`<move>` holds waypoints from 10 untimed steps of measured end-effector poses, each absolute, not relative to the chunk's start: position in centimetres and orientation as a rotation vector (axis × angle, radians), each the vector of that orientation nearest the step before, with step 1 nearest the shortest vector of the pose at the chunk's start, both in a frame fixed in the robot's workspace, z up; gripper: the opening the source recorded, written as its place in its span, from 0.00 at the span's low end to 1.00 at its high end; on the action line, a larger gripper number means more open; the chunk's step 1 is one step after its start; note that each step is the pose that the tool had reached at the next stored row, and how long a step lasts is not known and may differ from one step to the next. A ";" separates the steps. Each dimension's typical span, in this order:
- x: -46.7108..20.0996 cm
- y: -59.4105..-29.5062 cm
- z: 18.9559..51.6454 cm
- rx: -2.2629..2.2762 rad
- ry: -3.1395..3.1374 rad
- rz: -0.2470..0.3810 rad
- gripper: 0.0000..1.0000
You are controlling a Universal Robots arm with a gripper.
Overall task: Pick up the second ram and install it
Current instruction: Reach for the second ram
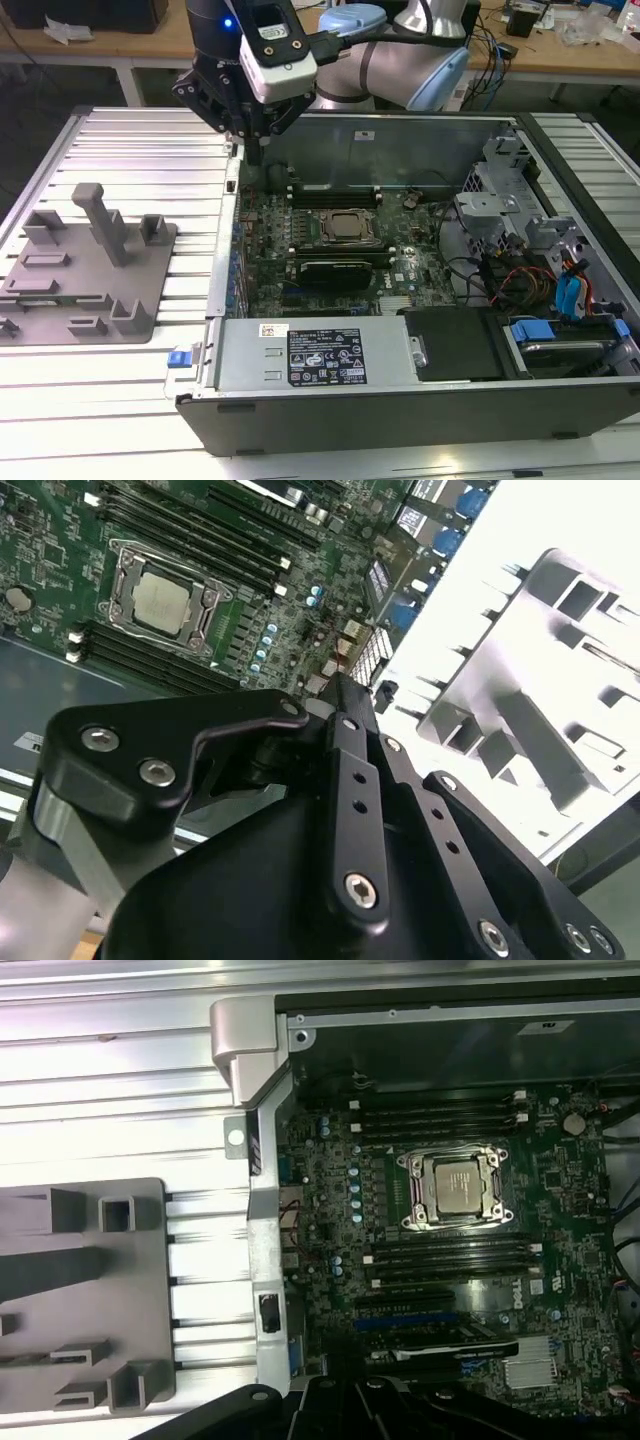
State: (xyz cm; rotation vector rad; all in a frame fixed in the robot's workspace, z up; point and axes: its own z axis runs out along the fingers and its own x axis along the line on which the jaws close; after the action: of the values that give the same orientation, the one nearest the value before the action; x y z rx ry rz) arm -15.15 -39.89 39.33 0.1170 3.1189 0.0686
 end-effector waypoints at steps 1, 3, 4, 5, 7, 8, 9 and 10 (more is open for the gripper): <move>-15.3 -39.9 39.3 0.117 3.119 0.069 0.08; -15.5 -39.9 39.3 0.117 3.119 0.069 0.08; -15.7 -39.9 39.3 0.117 3.119 0.069 0.08; -15.9 -39.9 39.3 0.117 3.119 0.069 0.08; -16.3 -39.9 39.3 0.117 3.119 0.069 0.08; -16.5 -39.9 39.3 0.117 3.119 0.069 0.08; -16.6 -39.9 39.3 0.117 3.119 0.069 0.08; -16.8 -39.9 39.3 0.117 3.119 0.069 0.08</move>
State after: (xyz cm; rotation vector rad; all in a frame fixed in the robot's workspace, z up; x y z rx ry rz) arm -16.77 -39.89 39.33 0.1169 3.1190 0.0686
